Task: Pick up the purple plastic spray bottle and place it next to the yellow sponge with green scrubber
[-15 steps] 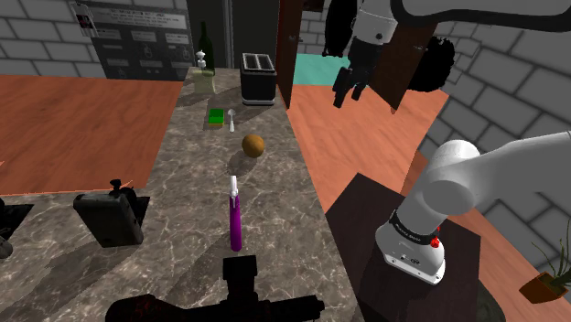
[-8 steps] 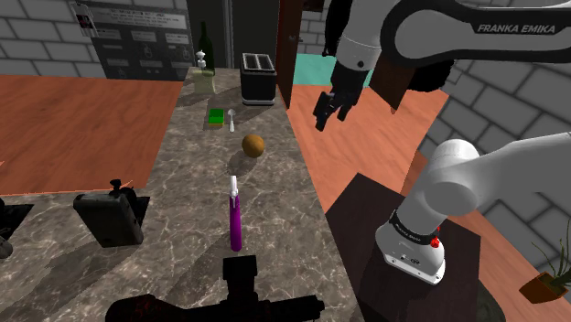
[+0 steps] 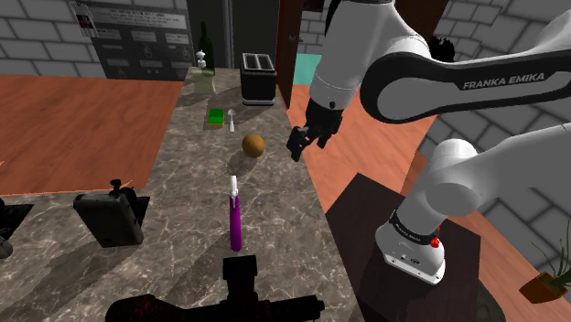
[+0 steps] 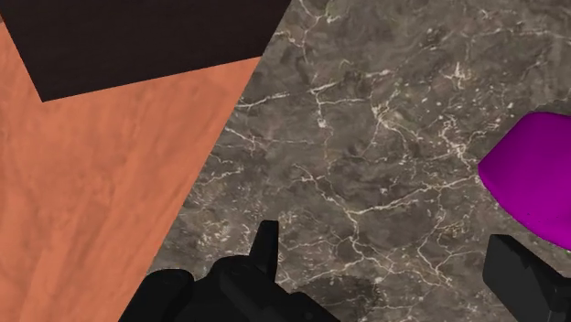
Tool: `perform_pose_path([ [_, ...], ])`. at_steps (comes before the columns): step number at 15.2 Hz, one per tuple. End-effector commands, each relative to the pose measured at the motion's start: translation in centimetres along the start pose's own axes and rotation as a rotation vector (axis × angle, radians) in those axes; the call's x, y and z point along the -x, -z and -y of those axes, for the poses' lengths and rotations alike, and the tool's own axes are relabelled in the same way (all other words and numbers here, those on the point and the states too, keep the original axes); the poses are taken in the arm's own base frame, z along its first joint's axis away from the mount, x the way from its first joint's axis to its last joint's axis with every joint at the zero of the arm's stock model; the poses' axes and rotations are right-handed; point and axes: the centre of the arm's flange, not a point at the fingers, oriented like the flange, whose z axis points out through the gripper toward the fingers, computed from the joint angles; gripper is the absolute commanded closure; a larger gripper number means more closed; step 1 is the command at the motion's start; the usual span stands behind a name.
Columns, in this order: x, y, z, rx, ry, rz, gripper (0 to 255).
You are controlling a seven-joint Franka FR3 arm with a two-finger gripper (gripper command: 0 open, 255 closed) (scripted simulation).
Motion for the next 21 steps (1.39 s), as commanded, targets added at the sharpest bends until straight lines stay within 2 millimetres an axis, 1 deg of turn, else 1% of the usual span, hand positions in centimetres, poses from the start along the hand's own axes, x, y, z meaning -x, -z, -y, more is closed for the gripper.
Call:
perform_pose_path([
  [1, 1.2, -1.1, 2.7, 0.007, -0.014, -0.016, 0],
  [10, 4.1, -6.9, 13.6, 0.047, -0.066, -0.084, 0],
  [18, 5.8, -12.5, 23.2, 0.083, -0.113, -0.144, 0],
  [19, 6.0, -13.0, 24.1, 0.086, -0.117, -0.15, 0],
  [21, 5.8, -14.0, 24.0, 0.086, -0.117, -0.15, 0],
])
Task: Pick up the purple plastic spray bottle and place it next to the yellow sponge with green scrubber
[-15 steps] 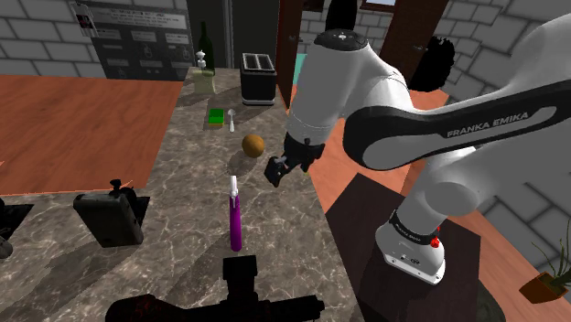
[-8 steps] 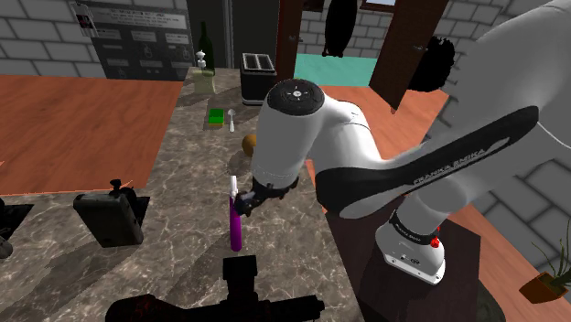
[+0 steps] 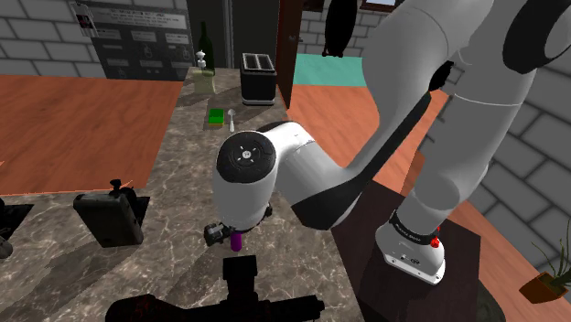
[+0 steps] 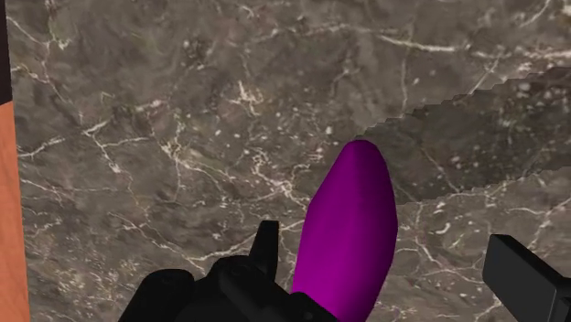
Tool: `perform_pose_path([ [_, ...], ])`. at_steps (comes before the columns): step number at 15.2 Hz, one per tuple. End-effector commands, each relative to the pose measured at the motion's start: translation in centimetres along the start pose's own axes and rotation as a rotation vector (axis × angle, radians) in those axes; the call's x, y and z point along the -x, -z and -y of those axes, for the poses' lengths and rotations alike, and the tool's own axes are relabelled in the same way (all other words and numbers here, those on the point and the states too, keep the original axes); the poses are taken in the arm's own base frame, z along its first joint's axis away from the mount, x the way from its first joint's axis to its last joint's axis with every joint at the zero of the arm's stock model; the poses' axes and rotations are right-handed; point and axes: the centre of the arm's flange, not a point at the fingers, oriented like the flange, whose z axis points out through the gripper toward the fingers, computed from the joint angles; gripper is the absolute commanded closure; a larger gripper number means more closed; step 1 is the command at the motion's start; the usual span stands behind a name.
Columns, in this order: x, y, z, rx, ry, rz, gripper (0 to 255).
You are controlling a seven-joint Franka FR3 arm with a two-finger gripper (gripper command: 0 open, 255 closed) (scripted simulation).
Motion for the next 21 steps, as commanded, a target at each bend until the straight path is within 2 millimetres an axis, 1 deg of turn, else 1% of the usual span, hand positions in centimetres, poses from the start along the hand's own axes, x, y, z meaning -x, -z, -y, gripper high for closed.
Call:
perform_pose_path([
  [1, 0.2, -1.2, 0.4, -0.001, -0.003, -0.009, 0],
  [6, 0.2, -3.6, 0.4, -0.001, -0.003, -0.009, 0],
  [13, 0.2, -3.6, 0.4, -0.001, -0.003, -0.009, 0],
  [14, 0.2, -3.6, 0.4, -0.001, -0.003, -0.009, 255],
  [21, 0.2, -3.6, 0.4, -0.001, -0.003, -0.009, 255],
])
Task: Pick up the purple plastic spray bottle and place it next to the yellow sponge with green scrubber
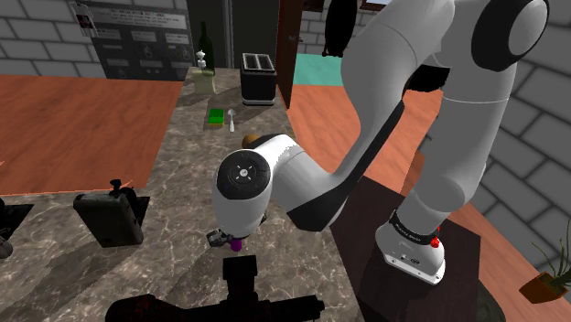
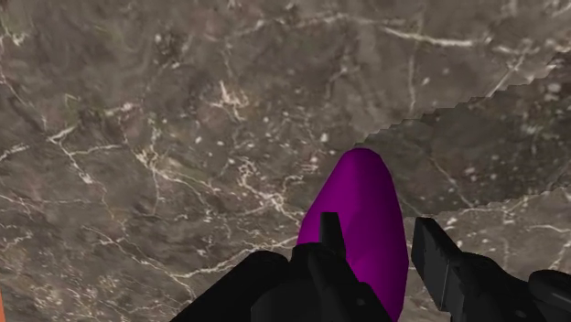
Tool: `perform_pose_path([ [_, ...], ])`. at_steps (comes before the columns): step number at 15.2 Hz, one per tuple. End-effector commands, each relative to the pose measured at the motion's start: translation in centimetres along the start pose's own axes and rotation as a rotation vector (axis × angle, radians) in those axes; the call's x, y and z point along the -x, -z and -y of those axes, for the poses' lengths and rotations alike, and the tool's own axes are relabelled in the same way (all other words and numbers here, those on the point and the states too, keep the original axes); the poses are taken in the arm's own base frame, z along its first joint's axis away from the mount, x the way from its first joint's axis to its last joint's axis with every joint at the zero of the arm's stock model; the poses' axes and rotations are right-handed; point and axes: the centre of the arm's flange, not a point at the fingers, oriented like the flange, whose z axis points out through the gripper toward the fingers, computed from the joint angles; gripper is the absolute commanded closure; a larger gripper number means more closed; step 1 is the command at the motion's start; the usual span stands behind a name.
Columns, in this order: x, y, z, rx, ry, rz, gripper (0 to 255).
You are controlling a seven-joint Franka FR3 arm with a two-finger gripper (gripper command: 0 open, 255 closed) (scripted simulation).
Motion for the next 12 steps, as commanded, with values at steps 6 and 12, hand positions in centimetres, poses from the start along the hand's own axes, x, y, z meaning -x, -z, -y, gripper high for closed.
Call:
perform_pose_path([
  [6, -0.7, 1.9, -0.2, 0.002, -0.001, 0.0, 255],
  [12, -1.7, 4.9, -0.4, 0.002, -0.001, 0.0, 255],
])
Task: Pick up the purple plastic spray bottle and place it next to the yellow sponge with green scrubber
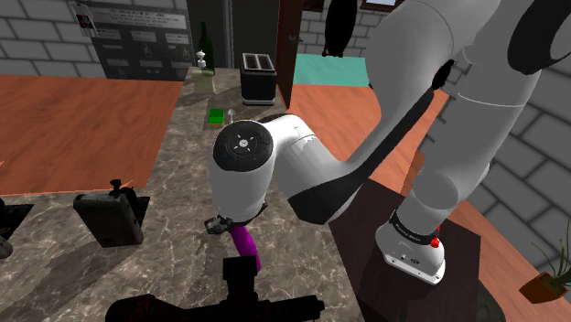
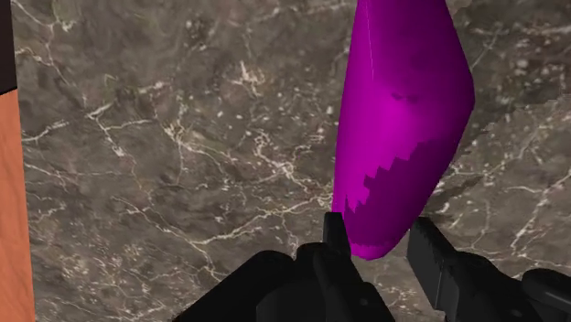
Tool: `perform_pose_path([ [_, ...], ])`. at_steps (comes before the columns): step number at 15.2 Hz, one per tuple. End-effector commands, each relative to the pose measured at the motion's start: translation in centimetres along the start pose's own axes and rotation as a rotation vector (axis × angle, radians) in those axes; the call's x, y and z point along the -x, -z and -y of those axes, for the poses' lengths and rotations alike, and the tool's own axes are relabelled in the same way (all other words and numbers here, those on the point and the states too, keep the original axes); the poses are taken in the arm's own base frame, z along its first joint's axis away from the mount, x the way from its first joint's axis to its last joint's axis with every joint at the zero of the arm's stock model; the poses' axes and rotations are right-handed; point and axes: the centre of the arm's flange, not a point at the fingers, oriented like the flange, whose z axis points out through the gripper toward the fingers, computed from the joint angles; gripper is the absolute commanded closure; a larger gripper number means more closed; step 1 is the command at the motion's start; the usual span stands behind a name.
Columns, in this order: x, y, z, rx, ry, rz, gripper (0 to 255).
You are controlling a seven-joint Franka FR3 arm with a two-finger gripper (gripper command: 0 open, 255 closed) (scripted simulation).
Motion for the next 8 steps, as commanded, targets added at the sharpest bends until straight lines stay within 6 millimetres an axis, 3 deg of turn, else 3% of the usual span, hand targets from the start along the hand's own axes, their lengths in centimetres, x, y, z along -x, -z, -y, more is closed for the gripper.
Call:
perform_pose_path([
  [1, -0.3, 1.1, 0.0, 0.0, 0.0, 0.001, 255],
  [8, -1.4, 4.6, -0.3, 0.0, 0.0, 0.001, 255],
])
